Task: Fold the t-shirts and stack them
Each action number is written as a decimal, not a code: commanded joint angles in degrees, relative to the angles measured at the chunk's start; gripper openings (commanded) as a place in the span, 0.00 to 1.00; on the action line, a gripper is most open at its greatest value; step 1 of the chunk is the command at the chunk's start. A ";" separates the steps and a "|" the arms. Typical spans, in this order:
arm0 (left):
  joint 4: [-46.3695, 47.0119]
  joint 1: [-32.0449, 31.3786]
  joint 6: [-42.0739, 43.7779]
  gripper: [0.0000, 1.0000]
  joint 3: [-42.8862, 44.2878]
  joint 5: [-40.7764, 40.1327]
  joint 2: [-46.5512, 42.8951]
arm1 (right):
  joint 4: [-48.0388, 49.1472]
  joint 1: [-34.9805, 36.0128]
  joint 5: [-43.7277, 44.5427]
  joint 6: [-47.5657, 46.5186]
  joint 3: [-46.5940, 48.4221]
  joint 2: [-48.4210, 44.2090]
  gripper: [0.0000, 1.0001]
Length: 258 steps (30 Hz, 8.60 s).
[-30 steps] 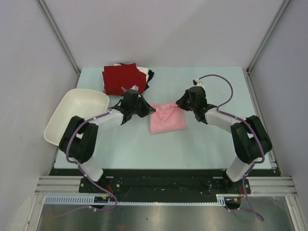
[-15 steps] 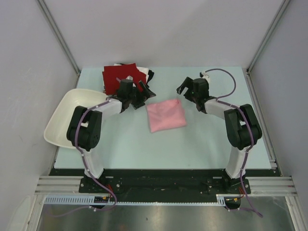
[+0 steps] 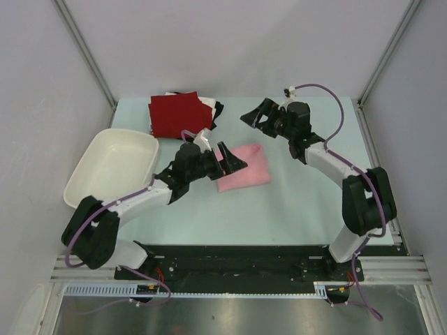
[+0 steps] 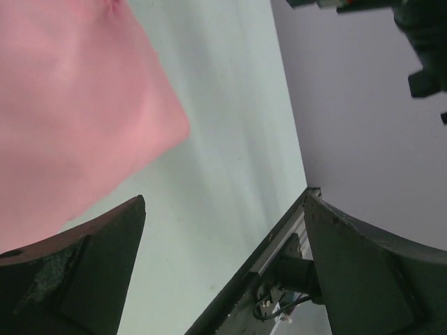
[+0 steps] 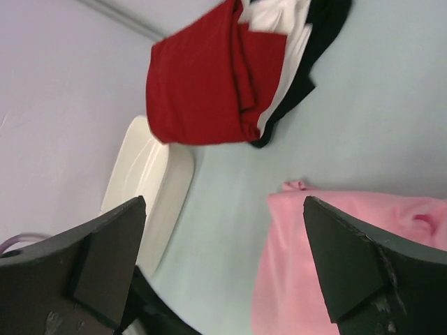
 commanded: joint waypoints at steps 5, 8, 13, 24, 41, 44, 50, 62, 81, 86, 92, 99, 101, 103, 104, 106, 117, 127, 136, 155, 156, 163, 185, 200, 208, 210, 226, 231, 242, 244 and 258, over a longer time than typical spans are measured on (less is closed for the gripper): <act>18.86 -1.71 0.30 1.00 -1.05 3.49 10.32 | 24.68 -2.95 -28.29 18.43 1.07 17.92 1.00; 18.70 -1.54 2.50 1.00 0.79 3.57 13.39 | 29.45 -3.13 -31.72 22.22 1.69 23.03 1.00; 24.12 -0.75 3.65 1.00 0.63 4.18 21.47 | 32.44 -3.48 -33.13 23.01 1.96 29.55 1.00; 41.19 -0.65 -3.12 0.99 -4.20 8.49 37.49 | 28.76 -4.71 -31.64 18.27 1.96 37.55 1.00; -1.21 -0.66 8.44 1.00 7.38 12.28 1.21 | 11.57 -6.56 -28.13 4.01 3.19 8.75 1.00; -15.81 0.65 13.21 1.00 10.64 5.61 -3.81 | -9.07 -5.24 -23.22 -7.35 4.84 2.06 1.00; -26.20 7.33 13.57 1.00 5.55 -1.16 -10.67 | -41.98 9.59 20.88 -32.69 7.14 -7.79 1.00; -29.29 15.33 11.74 1.00 -4.03 -9.46 -13.14 | -29.02 42.80 70.01 -59.14 -15.61 -21.16 1.00; -25.42 19.21 8.30 0.98 -5.45 -9.26 -5.58 | 21.27 51.89 77.35 -86.76 -31.44 10.03 0.99; -26.66 20.08 8.57 0.98 -4.12 -10.23 -4.09 | 28.12 48.65 73.22 -87.99 -31.88 16.62 0.93; -25.34 20.79 7.60 0.98 -3.68 -8.75 -0.31 | 33.06 45.21 67.42 -90.71 -31.71 19.27 0.91; -23.84 20.88 6.46 0.96 -3.33 -7.86 3.03 | 27.71 39.25 58.90 -87.30 -29.25 17.69 0.80; -24.28 20.88 6.28 0.96 -2.63 -7.77 4.17 | 25.95 38.36 58.01 -86.94 -28.11 18.13 0.68; -24.63 20.88 6.11 0.96 -2.11 -7.60 4.62 | 24.81 37.22 57.13 -86.32 -26.52 18.75 0.54; -24.63 20.88 6.19 0.96 -1.84 -7.51 4.70 | 24.71 36.95 57.04 -86.06 -26.09 18.92 0.48; -24.81 20.88 6.11 0.96 -1.58 -7.42 4.71 | 23.75 36.25 56.16 -85.53 -24.68 19.45 0.34; -18.51 20.61 3.74 0.96 -9.56 4.60 -6.10 | 17.42 37.82 57.04 -81.49 -23.88 10.32 0.00; -3.02 14.73 -8.83 1.00 -19.15 9.81 -7.34 | 15.84 40.90 58.88 -86.50 -23.88 1.79 0.00; 12.53 11.56 -19.63 1.00 -21.17 10.95 2.58 | 14.16 41.25 59.59 -86.15 -23.88 -0.50 0.00; 51.46 9.36 -43.11 1.00 -27.85 7.35 19.81 | 11.00 43.36 60.03 -82.90 -24.23 -1.73 0.00; 52.00 9.19 -43.46 1.00 -27.25 7.96 21.82 | 11.09 43.36 60.20 -82.90 -24.50 -1.91 0.00; 62.38 8.57 -48.91 1.00 -24.78 7.78 31.41 | 11.18 44.77 61.08 -82.54 -25.20 -2.43 0.00; 53.94 8.48 -44.34 0.51 -16.26 8.75 38.37 | 8.28 50.22 65.21 -79.20 -30.65 -8.94 0.00; 16.97 11.46 -22.68 0.00 8.22 14.99 29.14 | -7.36 53.92 83.56 -50.27 -29.08 -18.67 1.00; -16.87 15.34 -1.67 0.00 39.52 17.10 36.42 | -27.15 48.82 77.18 -27.17 -26.78 -30.91 1.00; -27.11 16.13 2.57 0.00 50.95 16.93 40.98 | -27.14 47.59 75.94 -25.95 -26.78 -31.87 1.00; -46.44 26.50 13.58 0.00 86.85 22.72 56.31 | -19.67 49.87 70.22 -22.08 -31.26 -23.44 1.00; -44.15 30.36 13.23 0.00 84.74 24.48 54.19 | -18.71 50.22 68.82 -21.90 -31.79 -22.74 1.00; -24.03 36.41 7.95 0.00 67.33 31.43 43.82 | -18.36 50.92 67.32 -20.23 -31.79 -20.81 1.00; -23.67 37.05 7.86 0.00 67.86 31.52 43.21 | -18.18 51.36 67.15 -20.14 -31.71 -20.54 1.00; -15.32 38.28 1.98 0.00 61.53 18.77 40.04 | -19.58 52.24 67.24 -19.35 -31.71 -19.84 1.00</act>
